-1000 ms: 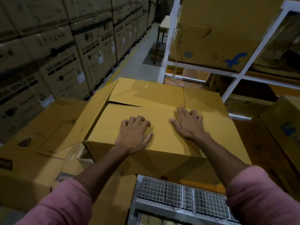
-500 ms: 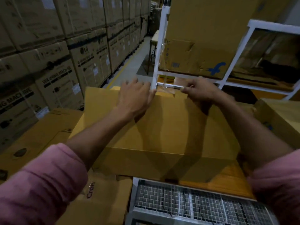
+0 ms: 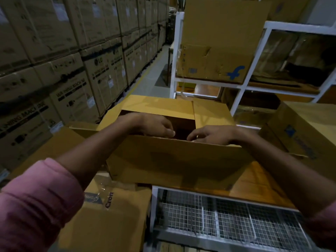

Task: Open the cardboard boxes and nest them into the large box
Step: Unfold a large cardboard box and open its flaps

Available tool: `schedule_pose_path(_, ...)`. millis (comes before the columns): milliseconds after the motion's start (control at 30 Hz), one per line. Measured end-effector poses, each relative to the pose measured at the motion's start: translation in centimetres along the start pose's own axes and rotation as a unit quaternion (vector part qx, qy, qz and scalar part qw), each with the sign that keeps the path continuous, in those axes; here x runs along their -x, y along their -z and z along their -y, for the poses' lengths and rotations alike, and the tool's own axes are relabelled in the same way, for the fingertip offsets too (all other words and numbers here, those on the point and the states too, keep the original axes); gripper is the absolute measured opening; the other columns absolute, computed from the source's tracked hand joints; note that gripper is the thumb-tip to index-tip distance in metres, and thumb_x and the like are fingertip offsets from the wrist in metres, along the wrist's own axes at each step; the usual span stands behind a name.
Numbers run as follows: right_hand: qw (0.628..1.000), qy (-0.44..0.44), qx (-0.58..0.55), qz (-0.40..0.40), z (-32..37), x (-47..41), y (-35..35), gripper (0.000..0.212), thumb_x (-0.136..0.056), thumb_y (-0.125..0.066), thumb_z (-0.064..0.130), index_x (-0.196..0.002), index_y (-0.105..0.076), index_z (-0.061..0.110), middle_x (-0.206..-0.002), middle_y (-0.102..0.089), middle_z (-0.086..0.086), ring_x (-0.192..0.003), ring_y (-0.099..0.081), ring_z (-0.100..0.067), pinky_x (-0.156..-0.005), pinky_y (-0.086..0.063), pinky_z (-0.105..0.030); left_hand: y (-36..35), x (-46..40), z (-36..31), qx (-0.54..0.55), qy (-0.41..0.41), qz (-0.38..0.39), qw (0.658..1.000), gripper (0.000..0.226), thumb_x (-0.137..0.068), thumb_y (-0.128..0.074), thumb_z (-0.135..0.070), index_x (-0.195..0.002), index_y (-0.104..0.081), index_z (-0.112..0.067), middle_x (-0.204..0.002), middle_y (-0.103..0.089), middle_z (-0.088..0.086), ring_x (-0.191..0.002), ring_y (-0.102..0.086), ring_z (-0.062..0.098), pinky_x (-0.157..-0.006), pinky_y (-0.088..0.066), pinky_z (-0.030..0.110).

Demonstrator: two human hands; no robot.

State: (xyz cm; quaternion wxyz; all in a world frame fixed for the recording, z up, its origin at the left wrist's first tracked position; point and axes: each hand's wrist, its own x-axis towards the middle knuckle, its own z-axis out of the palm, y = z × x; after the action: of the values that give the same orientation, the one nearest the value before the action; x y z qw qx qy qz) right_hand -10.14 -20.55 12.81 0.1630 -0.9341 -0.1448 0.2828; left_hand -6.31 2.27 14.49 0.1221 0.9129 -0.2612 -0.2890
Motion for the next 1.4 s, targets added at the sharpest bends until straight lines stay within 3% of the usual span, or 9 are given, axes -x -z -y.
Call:
schedule_pose_path(167,0.999,-0.001,0.002,0.034,-2.0,0.1,-4.4,0.052,-0.101,-0.05,0.051,-0.147,-0.046,0.027,-0.136,-0.056,0.004,-0.122,-0.054,-0.014,-0.106,-0.046,-0.042,-4.6,-1.8,1.2,-0.098,0.04,0.035,0.994,0.052,-0.102,-0.052,-0.044,-0.148,-0.043,-0.022,-0.144,-0.051,0.002,-0.13,-0.05,0.023,-0.107,-0.043,0.041)
schedule_pose_path(267,0.997,-0.016,0.053,-0.055,-3.5,-1.3,-8.3,0.058,-0.1,-0.052,0.049,-0.151,-0.04,0.022,-0.142,-0.052,-0.002,-0.128,-0.05,-0.02,-0.108,-0.044,-0.042,-7.8,-3.1,2.2,-0.082,0.059,-0.015,0.995,0.058,-0.101,-0.054,-0.045,-0.15,-0.04,-0.018,-0.145,-0.05,0.006,-0.13,-0.052,0.026,-0.105,-0.046,0.041)
schedule_pose_path(467,0.947,-0.016,0.207,-0.246,-5.5,-4.3,-13.6,0.058,-0.101,-0.052,0.044,-0.153,-0.035,0.025,-0.148,-0.048,-0.002,-0.137,-0.043,-0.023,-0.118,-0.029,-0.045,-13.4,-6.0,4.7,-0.042,0.035,-0.169,0.984,0.048,-0.1,-0.054,-0.051,-0.134,-0.054,-0.018,-0.104,-0.061,0.0,-0.102,-0.062,0.022,-0.099,-0.047,0.046)
schedule_pose_path(633,0.956,-0.047,0.143,-0.25,-6.5,-5.2,-14.5,0.056,-0.101,-0.057,0.035,-0.151,-0.037,0.022,-0.153,-0.046,-0.003,-0.143,-0.04,-0.021,-0.119,-0.028,-0.046,-15.1,-6.7,6.0,-0.113,0.021,-0.224,0.968,0.036,-0.1,-0.053,-0.049,-0.119,-0.059,-0.019,-0.101,-0.064,0.0,-0.104,-0.061,0.023,-0.099,-0.038,0.045)
schedule_pose_path(867,0.932,-0.02,0.172,-0.319,-4.6,-7.0,-16.2,0.026,-0.101,-0.057,0.03,-0.124,-0.055,0.018,-0.118,-0.065,-0.001,-0.11,-0.06,-0.018,-0.104,-0.044,-0.04,-15.1,-6.2,9.1,-0.103,-0.001,-0.246,0.964,0.014,-0.102,-0.052,-0.041,-0.106,-0.057,-0.029,-0.088,-0.06,-0.008,-0.084,-0.057,0.013,-0.101,-0.038,0.045)
schedule_pose_path(1000,0.929,-0.013,0.172,-0.328,-3.3,-7.8,-16.8,0.037,-0.101,-0.059,0.033,-0.133,-0.054,0.017,-0.124,-0.065,-0.003,-0.111,-0.061,-0.019,-0.102,-0.046,-0.038,-15.1,-5.5,10.9,-0.102,-0.005,-0.255,0.961,0.021,-0.102,-0.054,-0.04,-0.112,-0.06,-0.024,-0.087,-0.059,-0.009,-0.08,-0.055,0.01,-0.099,-0.04,0.042)
schedule_pose_path(1133,0.925,-0.003,0.17,-0.341,-2.5,-8.7,-17.3,0.068,-0.099,-0.059,0.038,-0.157,-0.03,0.016,-0.156,-0.045,-0.009,-0.123,-0.059,-0.024,-0.101,-0.046,-0.042,-14.9,-4.6,12.2,-0.115,0.001,-0.248,0.962,0.019,-0.102,-0.053,-0.041,-0.11,-0.058,-0.025,-0.089,-0.06,-0.008,-0.081,-0.055,0.011,-0.1,-0.041,0.043)
schedule_pose_path(1233,0.92,0.004,0.114,-0.374,-2.1,-9.0,-17.6,0.075,-0.104,-0.048,0.045,-0.162,-0.012,0.014,-0.157,-0.042,-0.011,-0.123,-0.058,-0.025,-0.097,-0.048,-0.047,-15.1,-4.4,12.6,-0.126,0.02,-0.243,0.961,0.029,-0.104,-0.044,-0.049,-0.111,-0.057,-0.024,-0.093,-0.059,-0.006,-0.085,-0.052,0.012,-0.099,-0.038,0.043)
schedule_pose_path(1400,0.899,-0.018,0.096,-0.427,-3.0,-8.8,-15.7,0.078,-0.106,-0.037,0.048,-0.162,0.007,0.017,-0.171,0.01,-0.006,-0.157,-0.008,-0.029,-0.12,-0.02,-0.055,-15.6,-6.0,8.6,-0.078,0.02,-0.286,0.955,0.059,-0.105,-0.015,-0.058,-0.108,-0.063,-0.022,-0.088,-0.062,-0.003,-0.087,-0.061,0.016,-0.1,-0.038,0.046)
